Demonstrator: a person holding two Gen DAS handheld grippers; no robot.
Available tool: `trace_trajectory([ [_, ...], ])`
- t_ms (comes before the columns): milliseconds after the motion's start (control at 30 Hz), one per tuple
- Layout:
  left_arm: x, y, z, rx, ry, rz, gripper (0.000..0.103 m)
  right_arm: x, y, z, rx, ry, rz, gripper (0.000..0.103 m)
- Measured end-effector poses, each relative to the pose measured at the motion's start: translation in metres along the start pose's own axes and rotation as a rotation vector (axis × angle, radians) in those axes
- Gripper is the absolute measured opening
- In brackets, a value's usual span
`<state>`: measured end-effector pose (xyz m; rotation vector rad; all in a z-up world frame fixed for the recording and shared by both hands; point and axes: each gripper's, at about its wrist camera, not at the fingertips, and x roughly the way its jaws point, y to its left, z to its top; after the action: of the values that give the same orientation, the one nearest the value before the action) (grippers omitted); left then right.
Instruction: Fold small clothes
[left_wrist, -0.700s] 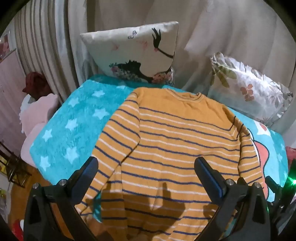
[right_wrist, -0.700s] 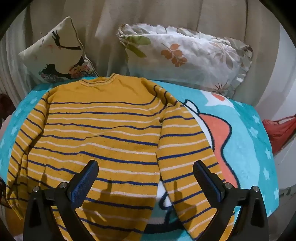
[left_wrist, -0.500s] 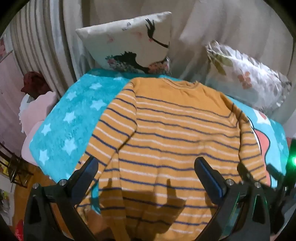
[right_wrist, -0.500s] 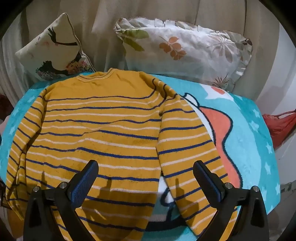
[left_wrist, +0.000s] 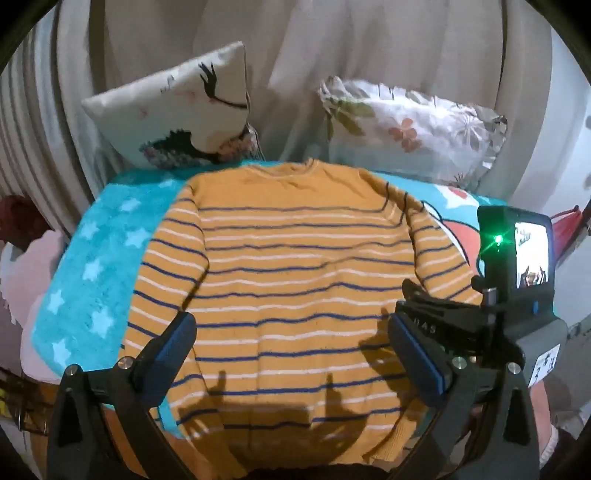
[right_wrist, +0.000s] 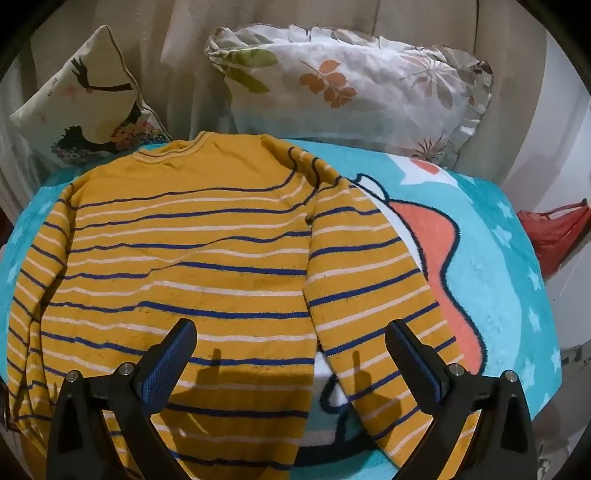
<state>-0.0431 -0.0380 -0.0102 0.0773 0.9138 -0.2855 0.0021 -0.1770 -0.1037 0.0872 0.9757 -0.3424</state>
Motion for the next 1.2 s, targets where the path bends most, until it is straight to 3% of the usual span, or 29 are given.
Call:
trace_trajectory([
  [100,0.003,0.007,-0.004,-0.032,0.005,-0.077,0.103,0.004,-0.001,0.000,0.008,0.009,-0.003,0.103],
  [167,0.004,0.010,-0.004,-0.041,-0.003,-0.073,0.103,0.008,-0.002,-0.001,0.016,0.020,0.001,0.103],
  [400,0.010,0.043,0.004,-0.091,-0.013,0.100,0.103,0.016,0.003,-0.006,0.011,0.048,0.015,0.103],
  [533,0.003,0.100,0.008,-0.195,-0.054,0.252,0.103,0.015,0.003,-0.006,0.018,0.027,0.015,0.102],
  [667,-0.004,0.157,0.002,-0.289,-0.063,0.370,0.103,0.006,0.009,0.003,-0.009,-0.051,-0.028,0.102],
  [767,-0.001,0.192,-0.010,-0.330,-0.031,0.422,0.103,0.007,0.017,0.012,-0.034,-0.045,0.027,0.102],
  [933,0.026,0.224,-0.040,-0.328,0.028,0.383,0.103,0.018,0.036,0.020,-0.060,0.072,0.295,0.095],
  [1000,0.049,0.228,-0.049,-0.305,0.091,0.364,0.103,0.020,0.045,0.018,-0.074,0.099,0.329,0.093],
  [1067,0.070,0.231,-0.060,-0.325,0.168,0.297,0.102,0.019,0.051,0.015,-0.093,0.105,0.313,0.093],
  [1167,0.089,0.234,-0.070,-0.404,0.232,0.162,0.076,0.017,0.054,0.008,-0.103,0.111,0.270,0.093],
  [1200,0.093,0.234,-0.071,-0.416,0.240,0.131,0.061,0.017,0.053,0.006,-0.099,0.118,0.260,0.093],
])
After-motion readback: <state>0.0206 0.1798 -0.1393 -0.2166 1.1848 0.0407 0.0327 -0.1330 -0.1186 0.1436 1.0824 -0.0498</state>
